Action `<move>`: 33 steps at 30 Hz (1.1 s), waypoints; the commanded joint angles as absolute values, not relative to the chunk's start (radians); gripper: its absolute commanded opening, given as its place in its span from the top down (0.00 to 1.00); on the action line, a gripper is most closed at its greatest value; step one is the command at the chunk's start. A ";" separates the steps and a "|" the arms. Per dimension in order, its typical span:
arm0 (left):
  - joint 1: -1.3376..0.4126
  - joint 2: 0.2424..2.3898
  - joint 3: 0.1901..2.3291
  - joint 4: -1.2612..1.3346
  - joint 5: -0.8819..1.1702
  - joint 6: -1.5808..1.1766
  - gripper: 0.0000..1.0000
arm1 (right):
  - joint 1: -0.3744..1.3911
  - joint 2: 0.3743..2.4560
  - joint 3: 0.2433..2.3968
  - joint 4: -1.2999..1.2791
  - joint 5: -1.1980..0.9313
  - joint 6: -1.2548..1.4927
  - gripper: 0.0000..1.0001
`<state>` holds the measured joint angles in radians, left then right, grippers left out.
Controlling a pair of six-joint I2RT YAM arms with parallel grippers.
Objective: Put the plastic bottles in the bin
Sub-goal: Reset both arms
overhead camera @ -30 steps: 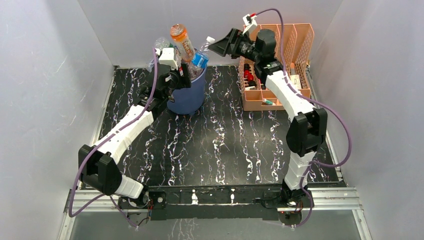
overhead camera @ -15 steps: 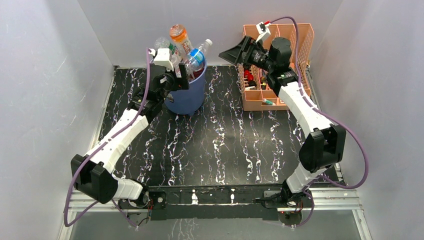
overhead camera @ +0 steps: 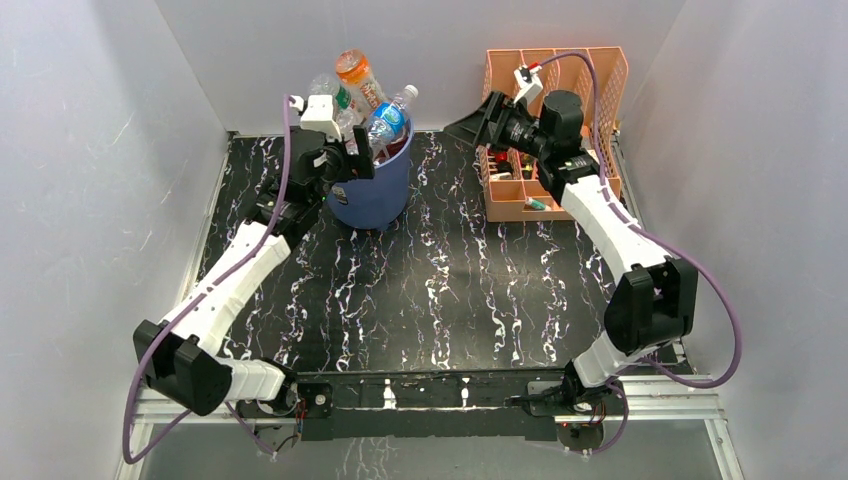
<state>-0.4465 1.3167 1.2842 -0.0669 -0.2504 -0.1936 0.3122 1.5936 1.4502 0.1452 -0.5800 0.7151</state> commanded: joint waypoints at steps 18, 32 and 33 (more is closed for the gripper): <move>-0.439 0.942 1.183 -0.340 -0.391 -0.293 0.02 | 0.275 1.131 1.088 -0.175 -0.139 0.414 0.02; -0.407 0.985 0.731 -0.087 -0.521 -0.362 0.02 | 0.275 0.715 0.513 0.098 0.407 0.244 0.02; -0.394 1.000 0.705 -0.046 -0.520 -0.357 0.02 | 0.271 0.709 0.490 0.123 0.411 0.231 0.02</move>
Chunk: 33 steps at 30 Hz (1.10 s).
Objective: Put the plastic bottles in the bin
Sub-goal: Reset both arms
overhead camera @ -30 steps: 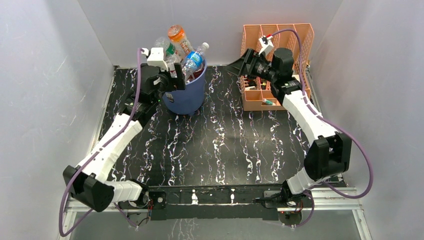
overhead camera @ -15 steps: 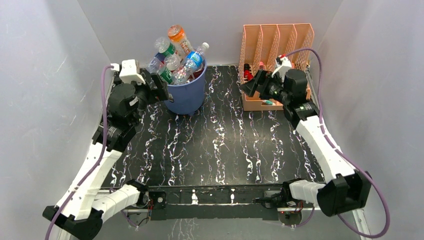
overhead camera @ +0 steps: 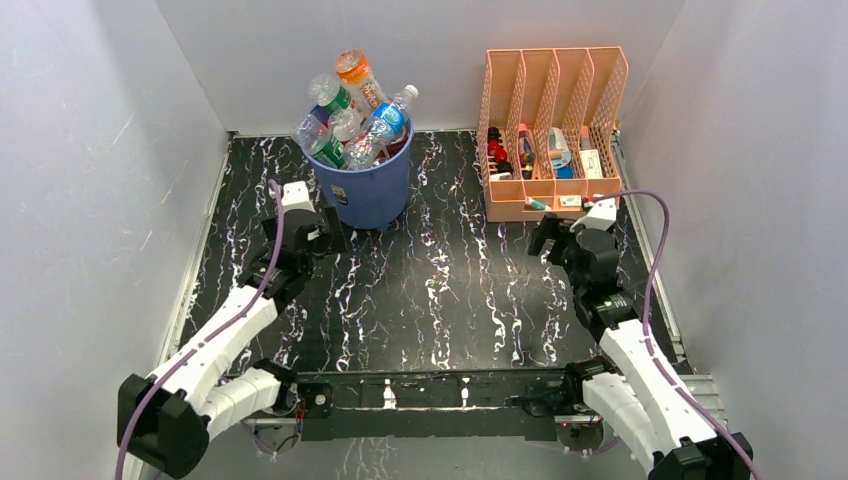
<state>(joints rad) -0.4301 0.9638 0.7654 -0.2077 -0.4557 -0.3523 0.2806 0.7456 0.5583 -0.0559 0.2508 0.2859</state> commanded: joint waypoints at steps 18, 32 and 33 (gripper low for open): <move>-0.065 1.360 0.395 0.650 -0.336 -0.181 0.02 | 0.104 1.073 0.172 0.813 0.522 0.212 0.02; -0.043 1.649 0.413 0.949 -0.315 -0.045 0.02 | 0.103 1.502 0.166 1.259 0.410 0.077 0.02; -0.043 1.665 0.431 0.929 -0.308 -0.043 0.02 | 0.105 1.515 0.173 1.262 0.373 0.059 0.02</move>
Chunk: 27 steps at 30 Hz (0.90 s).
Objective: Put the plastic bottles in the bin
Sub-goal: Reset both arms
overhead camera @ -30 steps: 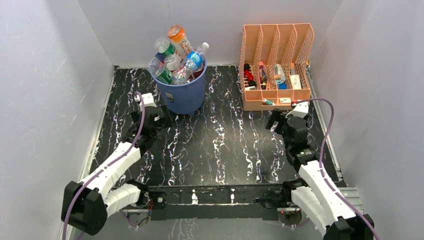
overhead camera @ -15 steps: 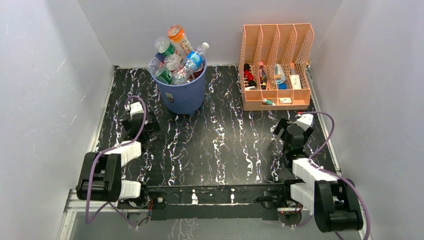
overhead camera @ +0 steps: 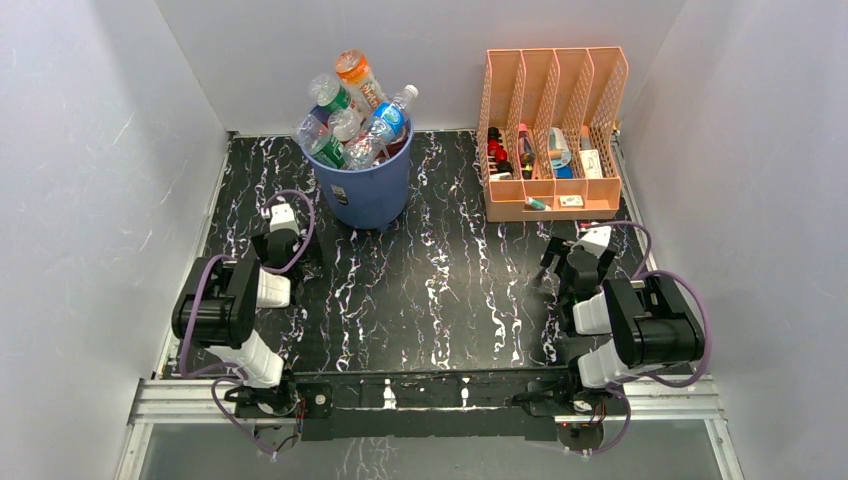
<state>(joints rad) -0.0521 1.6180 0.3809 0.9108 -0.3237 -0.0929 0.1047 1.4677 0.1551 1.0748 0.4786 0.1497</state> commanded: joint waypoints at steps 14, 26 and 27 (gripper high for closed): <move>0.000 1.672 0.227 1.299 -0.088 -0.015 0.02 | 0.107 1.574 0.177 1.302 0.214 -0.011 0.02; 0.013 1.673 0.262 1.244 -0.057 -0.015 0.02 | 0.090 1.583 0.224 1.223 0.192 0.003 0.02; 0.013 1.671 0.264 1.236 -0.057 -0.014 0.02 | 0.090 1.583 0.224 1.223 0.190 0.002 0.02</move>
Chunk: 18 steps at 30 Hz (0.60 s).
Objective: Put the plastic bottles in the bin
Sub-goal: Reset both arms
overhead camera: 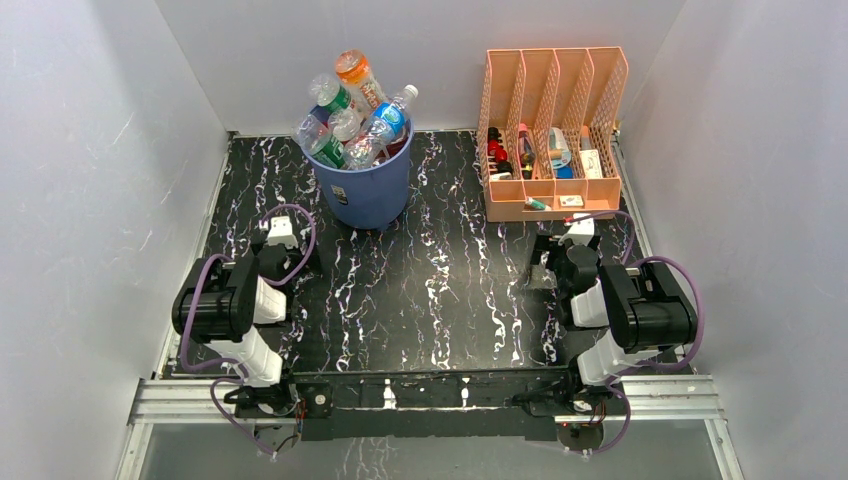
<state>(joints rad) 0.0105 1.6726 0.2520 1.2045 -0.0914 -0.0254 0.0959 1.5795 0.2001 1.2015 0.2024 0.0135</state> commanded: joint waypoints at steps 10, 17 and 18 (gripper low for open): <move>0.013 1.677 0.267 1.238 -0.048 -0.017 0.02 | 0.088 1.583 0.224 1.223 0.190 0.003 0.02; 0.013 1.675 0.270 1.230 -0.047 -0.017 0.02 | 0.089 1.583 0.224 1.223 0.189 0.003 0.02; 0.014 1.675 0.269 1.233 -0.047 -0.017 0.02 | 0.088 1.583 0.225 1.223 0.190 0.003 0.02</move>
